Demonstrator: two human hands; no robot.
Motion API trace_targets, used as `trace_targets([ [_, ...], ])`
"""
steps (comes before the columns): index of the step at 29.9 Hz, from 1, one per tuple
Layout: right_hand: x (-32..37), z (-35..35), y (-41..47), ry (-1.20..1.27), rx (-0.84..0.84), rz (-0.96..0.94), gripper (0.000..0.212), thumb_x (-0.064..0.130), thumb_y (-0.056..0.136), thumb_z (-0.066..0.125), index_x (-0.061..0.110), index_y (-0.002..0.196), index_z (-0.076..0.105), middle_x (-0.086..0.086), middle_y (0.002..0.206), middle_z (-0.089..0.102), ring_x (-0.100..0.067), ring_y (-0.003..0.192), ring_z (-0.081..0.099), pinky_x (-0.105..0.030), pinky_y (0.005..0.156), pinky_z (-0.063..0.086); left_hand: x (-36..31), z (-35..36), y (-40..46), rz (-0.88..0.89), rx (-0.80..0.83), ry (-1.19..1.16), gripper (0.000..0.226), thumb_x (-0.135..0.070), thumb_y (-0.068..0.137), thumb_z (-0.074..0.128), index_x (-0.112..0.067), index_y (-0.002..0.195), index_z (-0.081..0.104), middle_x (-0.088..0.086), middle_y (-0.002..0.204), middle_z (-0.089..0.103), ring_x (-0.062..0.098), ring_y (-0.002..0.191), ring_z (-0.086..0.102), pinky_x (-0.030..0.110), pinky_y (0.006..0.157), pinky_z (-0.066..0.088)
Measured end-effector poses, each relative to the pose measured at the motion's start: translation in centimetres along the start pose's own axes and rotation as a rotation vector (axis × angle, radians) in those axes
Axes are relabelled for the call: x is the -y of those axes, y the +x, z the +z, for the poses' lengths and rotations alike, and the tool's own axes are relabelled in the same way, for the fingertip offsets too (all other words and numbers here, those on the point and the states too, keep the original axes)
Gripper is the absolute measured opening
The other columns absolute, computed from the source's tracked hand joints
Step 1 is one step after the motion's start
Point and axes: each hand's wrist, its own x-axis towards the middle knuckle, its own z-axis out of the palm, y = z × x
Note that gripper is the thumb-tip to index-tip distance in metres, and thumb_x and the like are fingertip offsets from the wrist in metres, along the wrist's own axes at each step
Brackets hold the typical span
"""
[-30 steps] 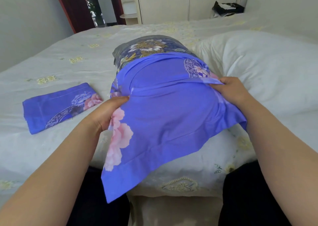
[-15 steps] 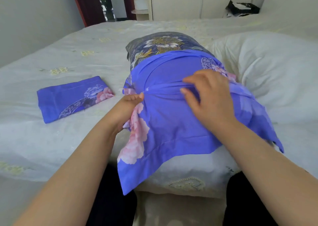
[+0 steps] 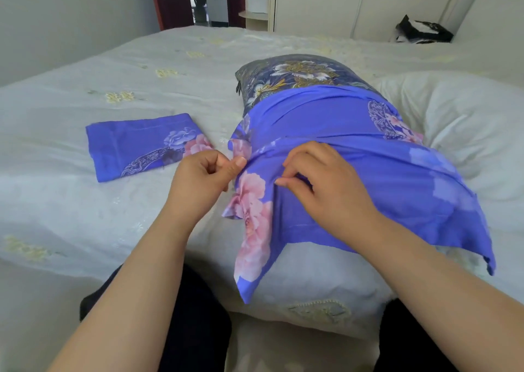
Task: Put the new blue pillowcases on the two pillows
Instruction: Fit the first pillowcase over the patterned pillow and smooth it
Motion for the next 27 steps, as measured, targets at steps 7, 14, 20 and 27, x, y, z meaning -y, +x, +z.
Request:
trace_targets([
  [7, 1.6, -0.8, 3.0, 0.103, 0.126, 0.174, 0.018, 0.033, 0.092, 0.057, 0.016, 0.088, 0.056, 0.001, 0.077, 0.065, -0.026, 0.076, 0.061, -0.042, 0.070, 0.048, 1.4, 0.0, -2.1, -0.088, 0.087, 0.027, 0.015, -0.025, 0.077, 0.076, -0.013, 0.074, 0.068, 0.003, 0.067, 0.069, 0.019, 0.061, 0.063, 0.028, 0.066, 0.048],
  [14, 2.5, -0.9, 5.1, -0.146, 0.344, 0.069, 0.026, 0.044, 0.093, 0.050, 0.024, 0.099, 0.066, 0.004, 0.097, 0.065, -0.019, 0.094, 0.057, -0.033, 0.077, 0.042, 1.9, 0.6, -2.1, -0.027, 0.062, 0.060, 0.022, -0.013, 0.095, 0.049, -0.010, 0.076, 0.059, 0.006, 0.070, 0.067, 0.022, 0.068, 0.063, 0.035, 0.073, 0.050],
  [20, 4.0, -0.5, 5.9, -0.452, 0.508, -0.019, 0.027, 0.043, 0.091, 0.054, 0.019, 0.101, 0.061, -0.005, 0.098, 0.057, -0.028, 0.099, 0.055, -0.033, 0.069, 0.040, 1.1, 1.3, -2.1, -0.192, 0.176, -0.431, 0.022, -0.007, 0.099, 0.039, -0.003, 0.082, 0.052, 0.011, 0.071, 0.056, 0.015, 0.064, 0.049, 0.028, 0.067, 0.046],
  [27, 3.0, 1.2, 5.7, -0.440, 0.671, 0.166, 0.023, 0.024, 0.099, 0.041, 0.013, 0.084, 0.055, -0.008, 0.088, 0.058, -0.028, 0.078, 0.047, -0.030, 0.060, 0.029, 1.6, 2.5, -1.4, -0.205, 0.346, -0.356, 0.027, -0.017, 0.101, 0.039, -0.016, 0.079, 0.055, 0.011, 0.072, 0.051, 0.015, 0.064, 0.043, 0.020, 0.056, 0.033],
])
